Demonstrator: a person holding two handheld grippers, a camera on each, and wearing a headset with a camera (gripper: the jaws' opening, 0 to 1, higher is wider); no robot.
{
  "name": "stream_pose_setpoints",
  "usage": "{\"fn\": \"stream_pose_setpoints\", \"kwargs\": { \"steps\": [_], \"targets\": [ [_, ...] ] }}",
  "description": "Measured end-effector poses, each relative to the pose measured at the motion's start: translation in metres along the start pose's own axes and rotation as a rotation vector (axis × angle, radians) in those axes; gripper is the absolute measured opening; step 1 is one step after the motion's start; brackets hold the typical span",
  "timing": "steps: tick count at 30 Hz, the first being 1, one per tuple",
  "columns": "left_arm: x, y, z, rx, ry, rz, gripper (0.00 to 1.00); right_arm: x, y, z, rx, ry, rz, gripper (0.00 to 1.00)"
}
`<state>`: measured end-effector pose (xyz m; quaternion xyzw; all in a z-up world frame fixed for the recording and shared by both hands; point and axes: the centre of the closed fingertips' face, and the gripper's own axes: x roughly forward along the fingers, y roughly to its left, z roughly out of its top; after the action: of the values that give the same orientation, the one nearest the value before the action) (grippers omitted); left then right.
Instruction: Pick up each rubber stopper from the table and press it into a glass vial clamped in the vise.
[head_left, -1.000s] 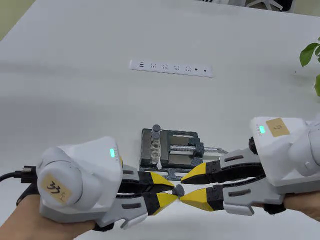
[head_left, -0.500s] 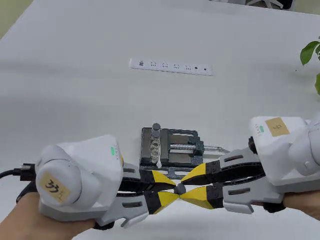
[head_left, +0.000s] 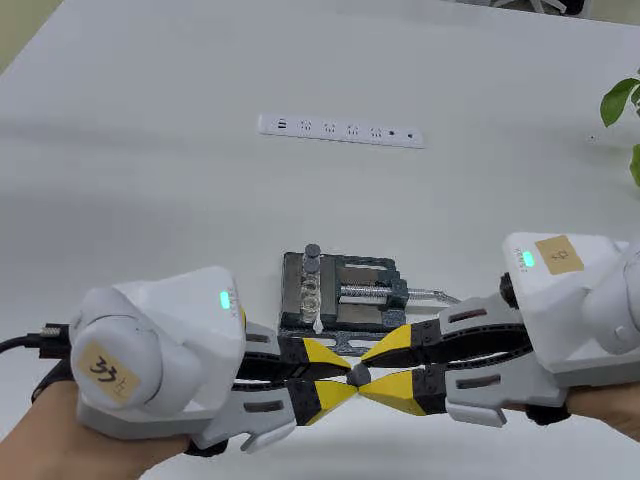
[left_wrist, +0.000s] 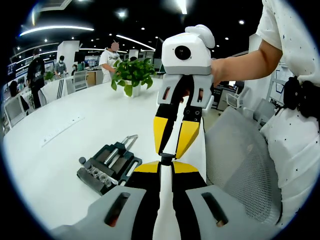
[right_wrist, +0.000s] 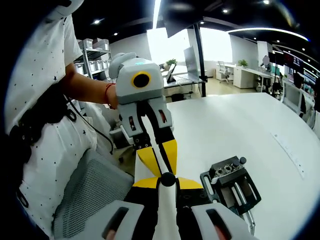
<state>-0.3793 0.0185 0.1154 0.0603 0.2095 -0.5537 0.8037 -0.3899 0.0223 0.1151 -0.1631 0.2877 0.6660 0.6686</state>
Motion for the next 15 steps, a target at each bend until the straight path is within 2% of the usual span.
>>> {"fn": "stream_pose_setpoints", "kwargs": {
  "steps": [11,15],
  "targets": [
    [-0.0002,0.0009,-0.0017,0.005,0.005,-0.002,0.04,0.0016,-0.0007,0.0004,-0.013,-0.007,-0.006,0.07],
    [-0.0006,0.0012,-0.0016,0.003,0.004,-0.005,0.04,0.0016,-0.0021,0.0004,0.019,-0.010,-0.002,0.07]
  ]
}}
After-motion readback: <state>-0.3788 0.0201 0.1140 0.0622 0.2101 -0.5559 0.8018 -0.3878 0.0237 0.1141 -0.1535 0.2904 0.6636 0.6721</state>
